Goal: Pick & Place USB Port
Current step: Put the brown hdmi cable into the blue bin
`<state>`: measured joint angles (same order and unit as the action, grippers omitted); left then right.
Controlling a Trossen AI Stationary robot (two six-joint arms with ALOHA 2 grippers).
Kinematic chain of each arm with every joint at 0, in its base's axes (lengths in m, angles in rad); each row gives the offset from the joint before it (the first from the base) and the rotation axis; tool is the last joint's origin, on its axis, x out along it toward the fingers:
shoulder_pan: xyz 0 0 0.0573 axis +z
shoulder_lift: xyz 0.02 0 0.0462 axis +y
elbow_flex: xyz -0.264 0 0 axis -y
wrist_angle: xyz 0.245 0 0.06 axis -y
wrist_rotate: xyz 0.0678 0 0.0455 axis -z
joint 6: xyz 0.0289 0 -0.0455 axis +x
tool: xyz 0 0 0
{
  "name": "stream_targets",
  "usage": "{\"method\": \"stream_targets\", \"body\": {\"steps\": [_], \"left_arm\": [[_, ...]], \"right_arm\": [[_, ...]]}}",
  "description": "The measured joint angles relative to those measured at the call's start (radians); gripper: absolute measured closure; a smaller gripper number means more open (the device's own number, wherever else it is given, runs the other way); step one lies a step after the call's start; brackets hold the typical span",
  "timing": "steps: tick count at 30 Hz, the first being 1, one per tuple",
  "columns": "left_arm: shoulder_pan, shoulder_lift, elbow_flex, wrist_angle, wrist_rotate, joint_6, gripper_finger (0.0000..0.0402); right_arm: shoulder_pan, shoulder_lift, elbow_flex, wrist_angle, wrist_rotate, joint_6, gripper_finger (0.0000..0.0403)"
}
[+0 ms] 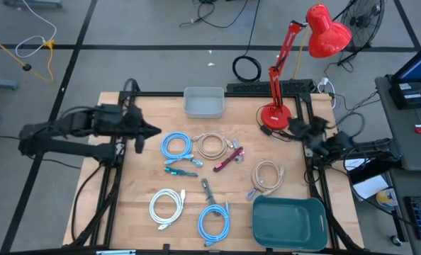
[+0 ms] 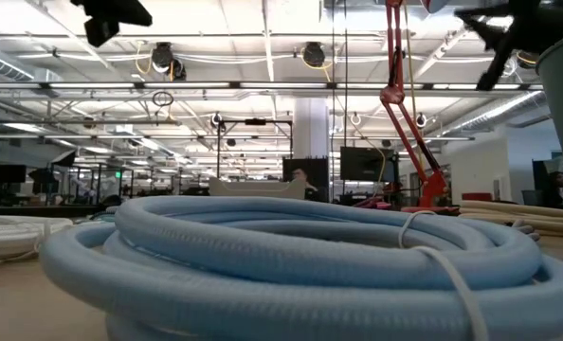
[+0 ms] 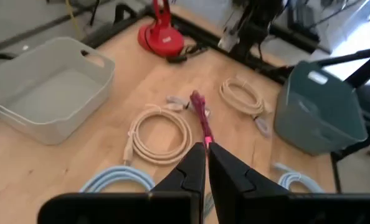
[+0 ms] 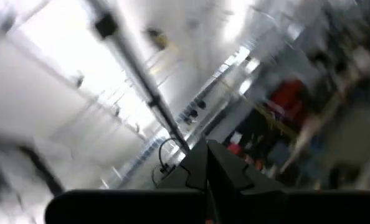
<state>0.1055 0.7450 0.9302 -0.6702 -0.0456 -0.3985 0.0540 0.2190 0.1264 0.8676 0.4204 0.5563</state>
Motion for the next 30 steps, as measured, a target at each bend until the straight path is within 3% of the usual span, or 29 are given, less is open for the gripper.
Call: {"method": "stream_targets", "body": {"steps": [2, 5, 9, 14, 20, 30], "left_arm": [[0.000, 0.026, 0.000, -0.001, 0.004, 0.002, 0.0380], [0.013, 0.047, 0.001, -0.024, 0.003, 0.014, 0.0380], [0.041, 0.053, 0.001, -0.075, 0.013, 0.024, 0.0380], [0.072, 0.047, 0.001, -0.121, 0.028, 0.023, 0.0380], [0.077, 0.046, 0.001, -0.120, 0.029, 0.021, 0.0380], [0.076, 0.046, 0.001, -0.120, 0.048, 0.004, 0.0380]], "right_arm": [[0.000, 0.035, 0.127, -0.008, -0.040, -0.205, 0.0403], [0.000, 0.139, 0.374, -0.296, -0.105, -0.403, 0.0403], [0.001, 0.407, 0.702, -0.789, -0.167, -0.472, 0.0399], [0.002, 0.729, 0.983, -1.019, -0.342, -0.493, 0.0385], [0.001, 0.962, 1.111, -1.242, -0.450, -0.510, 0.0370], [0.011, 1.087, 1.117, -1.625, -0.393, -0.644, 0.0333]]}}
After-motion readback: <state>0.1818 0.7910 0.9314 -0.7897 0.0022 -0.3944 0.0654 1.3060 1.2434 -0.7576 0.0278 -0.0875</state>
